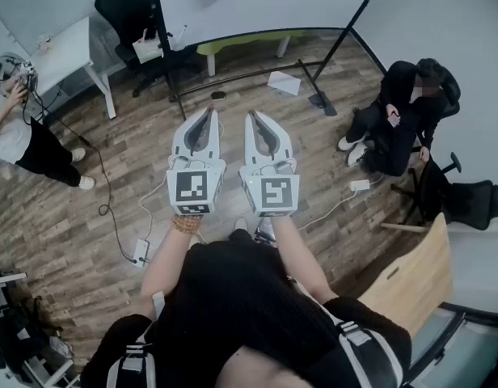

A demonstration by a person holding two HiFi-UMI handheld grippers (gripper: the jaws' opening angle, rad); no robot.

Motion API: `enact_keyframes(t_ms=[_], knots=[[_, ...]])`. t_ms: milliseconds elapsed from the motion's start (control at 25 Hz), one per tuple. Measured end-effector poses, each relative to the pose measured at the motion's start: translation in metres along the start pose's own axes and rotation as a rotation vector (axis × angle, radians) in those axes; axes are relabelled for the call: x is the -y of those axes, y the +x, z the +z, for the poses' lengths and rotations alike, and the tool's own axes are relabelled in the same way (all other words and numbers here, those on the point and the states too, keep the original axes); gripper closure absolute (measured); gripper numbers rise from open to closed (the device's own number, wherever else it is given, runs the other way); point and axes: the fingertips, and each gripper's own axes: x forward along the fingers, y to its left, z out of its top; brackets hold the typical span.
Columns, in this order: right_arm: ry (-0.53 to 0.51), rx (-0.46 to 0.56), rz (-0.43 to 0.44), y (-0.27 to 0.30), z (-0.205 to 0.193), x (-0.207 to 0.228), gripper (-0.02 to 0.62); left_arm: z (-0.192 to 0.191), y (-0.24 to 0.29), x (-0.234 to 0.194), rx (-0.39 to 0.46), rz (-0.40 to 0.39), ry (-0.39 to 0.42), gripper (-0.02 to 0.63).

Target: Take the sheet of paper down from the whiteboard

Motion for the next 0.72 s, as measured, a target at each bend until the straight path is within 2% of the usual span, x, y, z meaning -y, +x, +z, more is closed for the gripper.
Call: enact_keyframes(t_ms=[160, 360, 720], knots=[[0.042, 0.068, 0.027, -0.003, 0.006, 0.02, 0.598, 0.004, 0.01, 0.014, 0.005, 0.021, 0.008, 0.595], [0.049, 0.047, 0.043, -0.005, -0.011, 0.054, 0.598, -0.01, 0.029, 0.041, -0.019, 0.036, -0.002, 0.595], [0.072, 0.083, 0.055, -0.015, -0.017, 0.087, 0.598, -0.021, 0.036, 0.063, -0.053, 0.09, 0.004, 0.595]])
